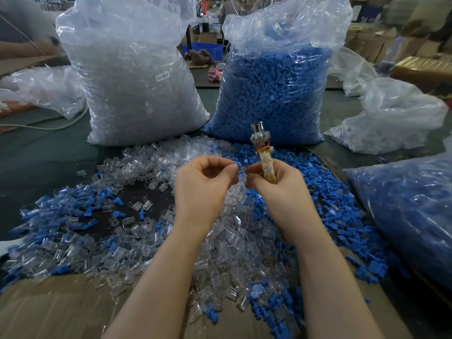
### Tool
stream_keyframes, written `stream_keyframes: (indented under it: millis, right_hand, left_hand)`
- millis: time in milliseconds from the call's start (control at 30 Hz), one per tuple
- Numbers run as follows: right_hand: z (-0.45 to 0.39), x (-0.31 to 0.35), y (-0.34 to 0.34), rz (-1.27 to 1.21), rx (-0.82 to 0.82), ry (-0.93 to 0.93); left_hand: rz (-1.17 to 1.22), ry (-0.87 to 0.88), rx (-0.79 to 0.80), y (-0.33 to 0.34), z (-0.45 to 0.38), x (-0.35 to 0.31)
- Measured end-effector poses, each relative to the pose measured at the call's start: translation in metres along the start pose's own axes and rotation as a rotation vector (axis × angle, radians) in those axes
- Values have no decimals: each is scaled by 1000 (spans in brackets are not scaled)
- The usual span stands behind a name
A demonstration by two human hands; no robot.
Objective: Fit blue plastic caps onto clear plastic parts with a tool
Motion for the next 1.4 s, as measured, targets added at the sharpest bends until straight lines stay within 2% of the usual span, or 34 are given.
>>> stream_keyframes:
  millis: [133,333,733,1033,1400]
  right_hand:
    - [3,-5,-7,149,161,35]
    - [4,-6,-5,259,309,41]
    - [3,-6,-2,329,352,20]
    - [4,-8,-2,394,309,0]
    - [3,-8,2,444,285,3]
  left_hand:
    - [216,-57,10,-5,-2,0]
    - [273,-26,14,-11,-5,0]
    - [265,-3,60,-12,-4,-3]
    - [281,14,76,-12,-3,-4]
    - [258,-67,60,-12,-7,3]
Point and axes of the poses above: each hand's wrist, its own z-axis away from the middle knuckle, its own y-axis out of the palm, x = y × z, the point moved 2 cm from there along -z, towards the middle knuckle, and after that the axes turned 8 degrees about x, right-handed, at the moved point
